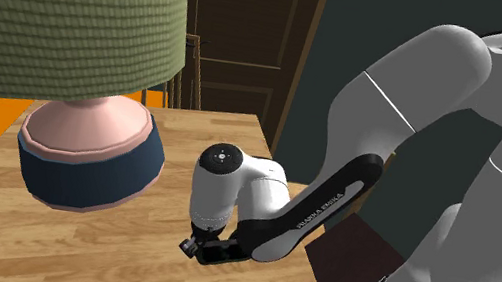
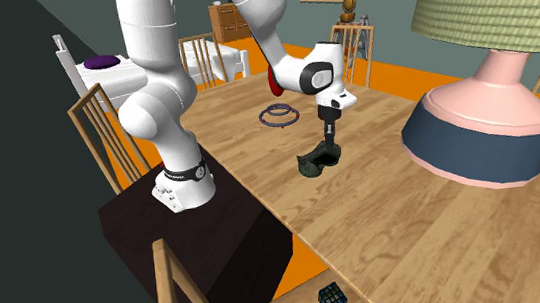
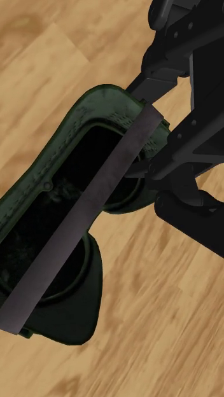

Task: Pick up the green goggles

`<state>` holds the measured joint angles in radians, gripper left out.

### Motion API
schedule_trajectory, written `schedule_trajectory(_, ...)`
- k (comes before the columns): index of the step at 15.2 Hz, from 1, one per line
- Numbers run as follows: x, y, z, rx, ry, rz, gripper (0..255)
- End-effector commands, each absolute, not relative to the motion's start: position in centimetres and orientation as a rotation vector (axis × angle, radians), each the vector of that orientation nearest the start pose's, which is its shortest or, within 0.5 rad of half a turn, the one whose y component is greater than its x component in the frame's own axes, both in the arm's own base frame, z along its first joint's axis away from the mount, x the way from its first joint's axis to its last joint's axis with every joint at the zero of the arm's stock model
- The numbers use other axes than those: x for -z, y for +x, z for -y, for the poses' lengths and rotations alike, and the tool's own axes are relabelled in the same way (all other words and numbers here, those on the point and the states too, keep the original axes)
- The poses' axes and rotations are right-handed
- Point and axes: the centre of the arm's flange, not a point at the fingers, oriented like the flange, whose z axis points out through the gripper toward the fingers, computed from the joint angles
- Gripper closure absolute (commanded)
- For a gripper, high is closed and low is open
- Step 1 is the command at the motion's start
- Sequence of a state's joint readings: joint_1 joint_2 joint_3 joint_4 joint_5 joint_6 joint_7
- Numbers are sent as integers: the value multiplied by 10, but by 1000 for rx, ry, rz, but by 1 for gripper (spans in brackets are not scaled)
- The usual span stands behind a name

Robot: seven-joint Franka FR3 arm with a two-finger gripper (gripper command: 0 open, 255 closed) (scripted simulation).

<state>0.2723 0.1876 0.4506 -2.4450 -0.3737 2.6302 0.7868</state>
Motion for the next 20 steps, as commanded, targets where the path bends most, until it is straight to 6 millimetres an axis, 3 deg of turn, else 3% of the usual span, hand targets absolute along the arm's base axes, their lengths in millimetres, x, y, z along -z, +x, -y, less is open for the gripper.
schedule_trajectory(1, -234, 356, -333, 144, -3170, 403, 255)
schedule_trajectory(3, -234, 356, -333, 144, -3170, 403, 255)
schedule_trajectory(18, -313, 356, -333, 144, -3170, 403, 255)
schedule_trajectory(20, -314, 356, -333, 144, -3170, 403, 255)
